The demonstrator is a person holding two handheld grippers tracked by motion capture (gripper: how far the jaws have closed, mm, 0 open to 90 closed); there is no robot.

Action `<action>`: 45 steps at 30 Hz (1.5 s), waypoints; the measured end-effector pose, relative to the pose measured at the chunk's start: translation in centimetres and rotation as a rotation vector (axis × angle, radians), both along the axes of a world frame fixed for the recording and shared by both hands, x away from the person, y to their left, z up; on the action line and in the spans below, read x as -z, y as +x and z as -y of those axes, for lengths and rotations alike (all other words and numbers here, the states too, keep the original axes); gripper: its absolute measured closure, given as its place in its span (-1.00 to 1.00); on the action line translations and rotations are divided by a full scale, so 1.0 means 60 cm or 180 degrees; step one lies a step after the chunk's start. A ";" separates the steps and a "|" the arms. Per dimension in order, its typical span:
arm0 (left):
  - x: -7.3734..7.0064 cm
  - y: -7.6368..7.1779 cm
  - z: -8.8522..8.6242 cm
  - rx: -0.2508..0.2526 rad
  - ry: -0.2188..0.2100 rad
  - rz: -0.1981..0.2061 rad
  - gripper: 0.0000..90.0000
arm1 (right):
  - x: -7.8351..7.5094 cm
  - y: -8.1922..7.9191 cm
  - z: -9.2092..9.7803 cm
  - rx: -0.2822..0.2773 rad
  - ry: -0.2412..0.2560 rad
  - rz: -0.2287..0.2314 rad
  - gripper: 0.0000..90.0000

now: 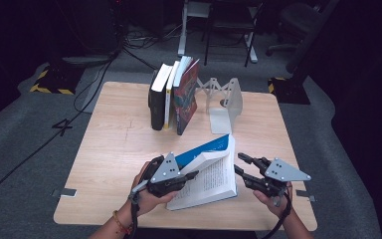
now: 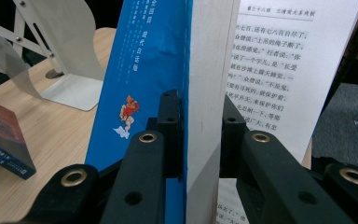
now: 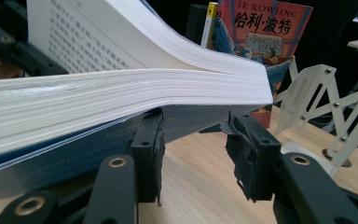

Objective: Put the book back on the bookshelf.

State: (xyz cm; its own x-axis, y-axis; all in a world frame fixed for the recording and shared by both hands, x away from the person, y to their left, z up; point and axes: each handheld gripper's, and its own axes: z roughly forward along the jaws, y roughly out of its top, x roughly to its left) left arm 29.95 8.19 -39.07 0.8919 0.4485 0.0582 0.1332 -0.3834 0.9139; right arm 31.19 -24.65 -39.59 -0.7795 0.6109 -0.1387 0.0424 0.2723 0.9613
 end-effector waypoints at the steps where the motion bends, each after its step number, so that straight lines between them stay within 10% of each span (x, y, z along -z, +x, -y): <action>1: 0.001 0.000 -0.003 -0.0008 -0.0031 -0.0001 0.70 | -0.002 0.001 -0.003 -0.0013 0.0025 -0.0015 0.26; 22: 0.017 -0.009 -0.022 -0.0068 -0.0184 -0.0006 0.68 | -0.042 0.002 -0.060 -0.0164 -0.0137 0.0091 0.19; 37: 0.015 0.036 0.055 0.0399 -0.0439 -0.0093 0.69 | -0.075 0.002 -0.005 -0.0008 0.0022 0.0190 0.20; 45: 0.028 0.050 0.066 0.0355 -0.0498 -0.0114 0.68 | -0.080 0.008 0.005 0.0139 -0.0006 0.0102 0.04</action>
State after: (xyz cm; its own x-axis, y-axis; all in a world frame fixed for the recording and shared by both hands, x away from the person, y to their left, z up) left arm 32.92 4.23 -40.76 0.9368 0.3480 -0.0372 0.1313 -0.2511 0.9590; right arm 31.66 -24.94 -34.80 -0.7472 0.6440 -0.1644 0.0233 0.2725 0.9619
